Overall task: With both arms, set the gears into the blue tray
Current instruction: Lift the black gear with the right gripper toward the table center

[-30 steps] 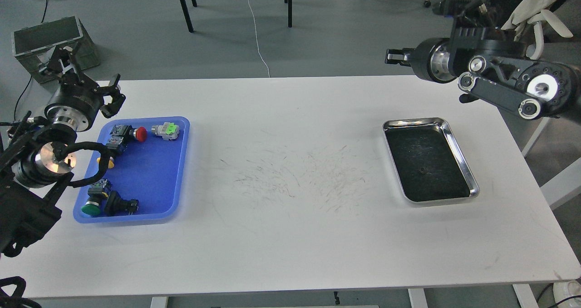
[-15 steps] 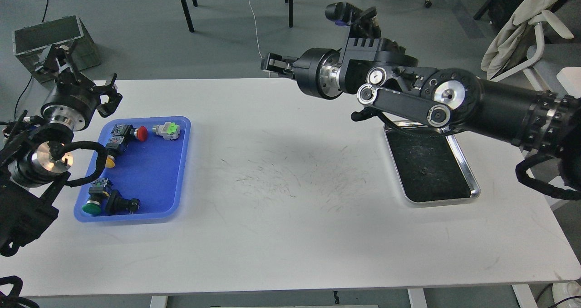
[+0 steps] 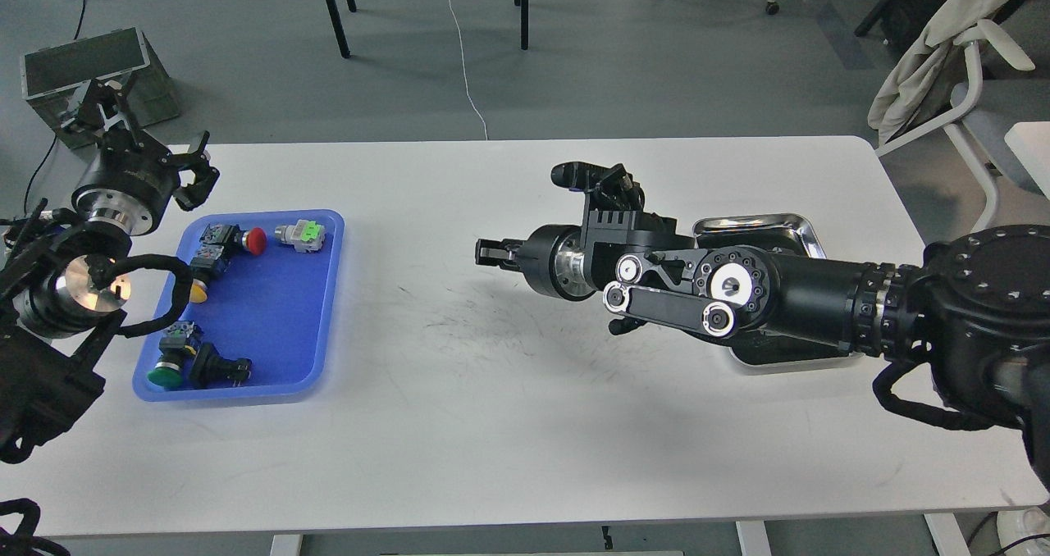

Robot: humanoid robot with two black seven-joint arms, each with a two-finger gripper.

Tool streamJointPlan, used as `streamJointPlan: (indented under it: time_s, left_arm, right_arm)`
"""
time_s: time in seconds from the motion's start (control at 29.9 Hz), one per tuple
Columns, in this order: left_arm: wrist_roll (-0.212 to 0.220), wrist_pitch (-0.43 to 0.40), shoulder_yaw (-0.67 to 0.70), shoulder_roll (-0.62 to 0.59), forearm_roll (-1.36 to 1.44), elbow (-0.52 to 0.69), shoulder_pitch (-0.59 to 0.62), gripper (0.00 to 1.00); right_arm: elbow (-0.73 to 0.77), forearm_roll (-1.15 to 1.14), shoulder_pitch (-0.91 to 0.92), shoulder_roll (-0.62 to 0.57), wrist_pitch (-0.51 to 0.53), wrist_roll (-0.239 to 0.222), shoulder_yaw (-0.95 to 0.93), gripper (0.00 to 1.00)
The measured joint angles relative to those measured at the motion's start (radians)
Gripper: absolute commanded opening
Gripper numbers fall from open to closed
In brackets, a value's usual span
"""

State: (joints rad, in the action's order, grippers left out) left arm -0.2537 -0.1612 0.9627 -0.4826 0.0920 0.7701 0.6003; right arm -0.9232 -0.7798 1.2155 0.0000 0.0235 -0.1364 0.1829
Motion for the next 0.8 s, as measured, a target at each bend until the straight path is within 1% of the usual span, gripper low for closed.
streamJointPlan:
  time_s: [0.1,0.27,0.5,0.53,0.57,0.6,0.63,0.67,0.8]
  left_arm:
    - [-0.003,0.000,-0.001,-0.002,0.000,-0.001,-0.002,0.98]
    - [-0.004,0.000,-0.001,-0.002,0.000,-0.007,-0.004,0.98]
    - [-0.004,0.000,-0.001,-0.001,0.000,-0.009,-0.004,0.98]
    - [-0.004,0.000,-0.001,-0.001,0.000,-0.009,-0.004,0.98]
    - [-0.004,0.000,-0.001,-0.001,0.000,-0.009,-0.004,0.98]
    - [-0.004,0.000,-0.001,-0.001,0.000,-0.009,-0.004,0.98]
    - [-0.004,0.000,-0.001,-0.001,0.000,-0.009,-0.004,0.98]
    - [-0.004,0.000,-0.001,-0.001,0.000,-0.009,-0.004,0.98]
    - [-0.005,0.001,-0.001,0.001,0.000,-0.009,-0.004,0.98]
  right_arm:
    - [-0.002,-0.003,-0.037,0.000,-0.001,0.013,0.003,0.04]
    - [-0.021,-0.004,-0.076,0.000,-0.005,0.018,0.003,0.05]
    - [-0.081,-0.006,-0.106,0.000,-0.030,0.024,0.004,0.07]
    - [-0.087,-0.006,-0.106,0.000,-0.030,0.026,0.004,0.09]
    - [-0.090,-0.006,-0.106,0.000,-0.031,0.028,0.004,0.11]
    - [-0.092,-0.006,-0.106,0.000,-0.031,0.029,0.004,0.19]
    - [-0.093,-0.006,-0.106,0.000,-0.031,0.031,0.004,0.29]
    - [-0.093,-0.006,-0.106,0.000,-0.031,0.031,0.004,0.36]
    - [-0.096,-0.006,-0.109,0.000,-0.032,0.032,0.004,0.51]
